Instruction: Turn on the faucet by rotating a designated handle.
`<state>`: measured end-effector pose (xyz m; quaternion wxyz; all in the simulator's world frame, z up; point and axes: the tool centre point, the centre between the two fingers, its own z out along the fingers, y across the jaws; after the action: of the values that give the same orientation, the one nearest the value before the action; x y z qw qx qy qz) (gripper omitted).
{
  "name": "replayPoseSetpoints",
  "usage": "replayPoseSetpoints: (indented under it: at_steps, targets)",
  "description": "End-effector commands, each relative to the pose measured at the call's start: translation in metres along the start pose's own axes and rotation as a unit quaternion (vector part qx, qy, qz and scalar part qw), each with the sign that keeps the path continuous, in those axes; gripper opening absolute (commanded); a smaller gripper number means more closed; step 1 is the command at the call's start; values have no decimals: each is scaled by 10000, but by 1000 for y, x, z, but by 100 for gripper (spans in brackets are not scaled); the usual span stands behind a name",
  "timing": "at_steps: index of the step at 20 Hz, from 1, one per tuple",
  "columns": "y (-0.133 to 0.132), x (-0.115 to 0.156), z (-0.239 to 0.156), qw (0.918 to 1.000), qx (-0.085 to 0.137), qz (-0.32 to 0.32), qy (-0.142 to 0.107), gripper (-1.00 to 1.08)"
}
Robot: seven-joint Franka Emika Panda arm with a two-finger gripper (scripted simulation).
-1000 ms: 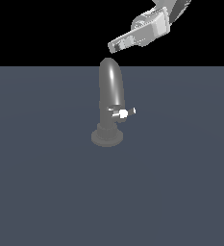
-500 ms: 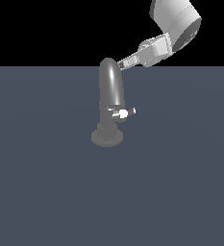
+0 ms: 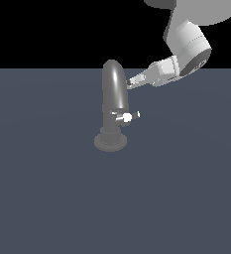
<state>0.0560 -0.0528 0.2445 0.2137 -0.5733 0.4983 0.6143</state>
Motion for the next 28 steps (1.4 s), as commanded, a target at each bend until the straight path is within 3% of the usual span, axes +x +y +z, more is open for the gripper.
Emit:
replayPoseSetpoints:
  at_steps: [1,7,13,28]
  targets:
    - [-3,13,-1,9996,84,175,-205,-100]
    - [-9,44,0,9953,292,602,-703,-100]
    - [-11,64,2,9903,421,859,-1006,-100]
    - [-7,78,6,9887,455,925,-1090,-100]
